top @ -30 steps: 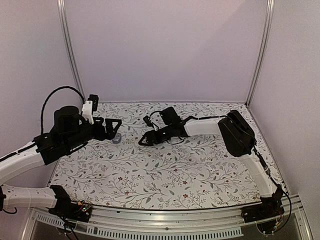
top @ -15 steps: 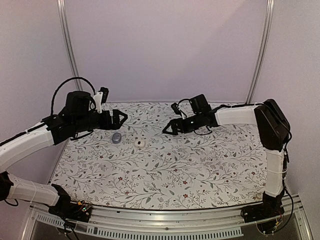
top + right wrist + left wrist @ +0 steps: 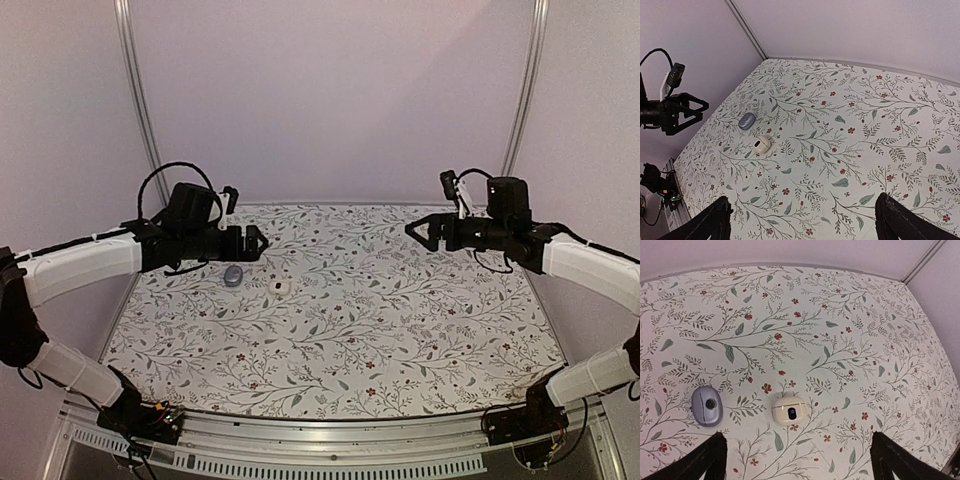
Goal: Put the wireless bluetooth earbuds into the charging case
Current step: Reset both arms
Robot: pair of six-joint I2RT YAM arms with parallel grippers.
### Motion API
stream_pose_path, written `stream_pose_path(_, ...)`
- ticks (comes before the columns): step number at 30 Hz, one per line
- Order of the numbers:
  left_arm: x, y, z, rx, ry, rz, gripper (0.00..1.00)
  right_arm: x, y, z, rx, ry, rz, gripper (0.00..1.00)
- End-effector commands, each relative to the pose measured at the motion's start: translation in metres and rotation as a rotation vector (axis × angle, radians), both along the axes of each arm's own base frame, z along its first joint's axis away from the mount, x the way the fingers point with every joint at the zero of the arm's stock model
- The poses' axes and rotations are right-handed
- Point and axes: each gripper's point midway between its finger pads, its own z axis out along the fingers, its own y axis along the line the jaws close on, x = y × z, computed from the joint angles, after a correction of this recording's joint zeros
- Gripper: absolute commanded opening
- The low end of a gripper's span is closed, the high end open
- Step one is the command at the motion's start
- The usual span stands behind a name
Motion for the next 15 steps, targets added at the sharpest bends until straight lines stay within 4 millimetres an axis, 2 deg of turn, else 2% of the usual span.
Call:
stream_pose_path(1, -0.007, 0.009, -0.027, -0.031, 0.039, 0.033, 1.0, -0.023, -0.025, -0.01, -0.006, -0.02, -0.089, 0.99)
stream_pose_path(4, -0.02, 0.015, -0.037, -0.066, 0.037, 0.043, 1.0, -0.039, -0.038, -0.014, 0.02, -0.051, -0.125, 0.99)
stream_pose_path(7, -0.029, 0.024, -0.04, -0.082, 0.025, 0.069, 1.0, -0.05, -0.047, -0.016, 0.047, -0.075, -0.156, 0.99)
stream_pose_path(12, -0.033, 0.031, -0.044, -0.075, 0.028, 0.097, 1.0, -0.051, -0.049, -0.024, 0.051, -0.063, -0.171, 0.99)
stream_pose_path(15, -0.032, 0.034, -0.039, -0.072, 0.008, 0.105, 1.0, -0.049, -0.048, -0.023, 0.057, -0.065, -0.168, 0.99)
